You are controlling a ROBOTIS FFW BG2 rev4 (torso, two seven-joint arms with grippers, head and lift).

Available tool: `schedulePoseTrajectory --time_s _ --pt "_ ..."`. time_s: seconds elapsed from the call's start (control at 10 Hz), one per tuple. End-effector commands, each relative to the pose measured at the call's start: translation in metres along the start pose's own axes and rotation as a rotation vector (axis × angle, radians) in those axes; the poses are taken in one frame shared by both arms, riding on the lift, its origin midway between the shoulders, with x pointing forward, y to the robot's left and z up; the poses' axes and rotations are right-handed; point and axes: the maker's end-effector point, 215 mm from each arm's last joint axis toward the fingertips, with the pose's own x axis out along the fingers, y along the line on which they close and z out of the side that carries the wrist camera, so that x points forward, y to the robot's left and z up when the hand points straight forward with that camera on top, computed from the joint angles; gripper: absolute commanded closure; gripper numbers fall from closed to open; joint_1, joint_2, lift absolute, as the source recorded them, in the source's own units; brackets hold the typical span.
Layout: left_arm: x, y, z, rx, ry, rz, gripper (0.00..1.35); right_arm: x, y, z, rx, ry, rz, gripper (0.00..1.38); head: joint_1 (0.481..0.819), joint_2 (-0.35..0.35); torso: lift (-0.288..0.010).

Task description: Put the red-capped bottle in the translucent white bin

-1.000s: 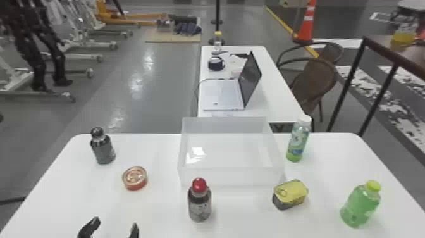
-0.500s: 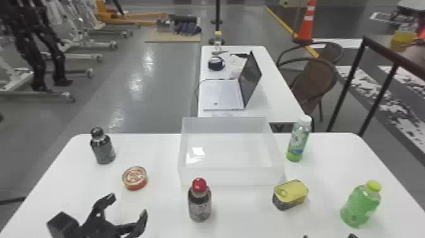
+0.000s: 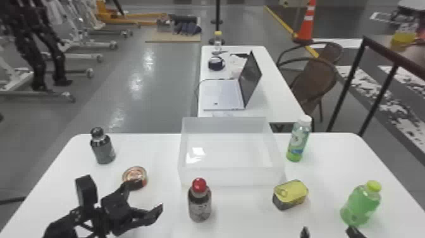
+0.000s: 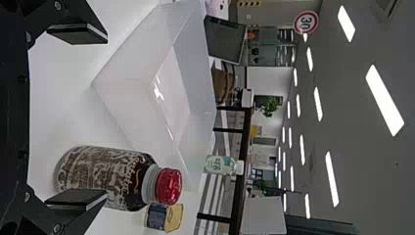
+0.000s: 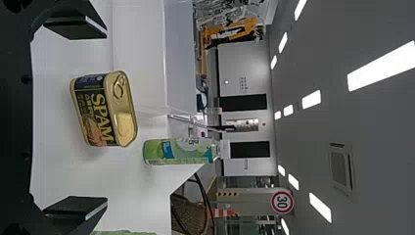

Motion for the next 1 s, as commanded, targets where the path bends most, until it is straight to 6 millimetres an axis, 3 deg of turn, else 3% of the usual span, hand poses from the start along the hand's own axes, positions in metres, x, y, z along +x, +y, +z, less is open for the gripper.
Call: schedulePoseTrajectory --time_s 0.0,0.3,0.7,0.9 --pt "0.012 -0.004 -0.001 -0.038 0.026 -0.055 0.18 0.000 0.000 -0.001 0.001 0.000 -0.001 0.09 0.549 0.000 -0.100" --pt "0.030 -0.020 -0.002 -0.070 0.034 -0.146 0.18 0.004 0.000 0.002 0.000 -0.010 -0.001 0.09 0.549 0.000 -0.100" --pt "0.059 -0.016 -0.001 0.000 -0.033 -0.089 0.19 0.017 0.000 0.015 0.002 -0.053 0.007 0.09 0.549 0.000 -0.100" --pt "0.064 -0.026 -0.016 -0.034 -0.025 -0.061 0.19 0.019 0.000 0.017 0.003 -0.061 0.011 0.09 0.549 0.000 -0.100"
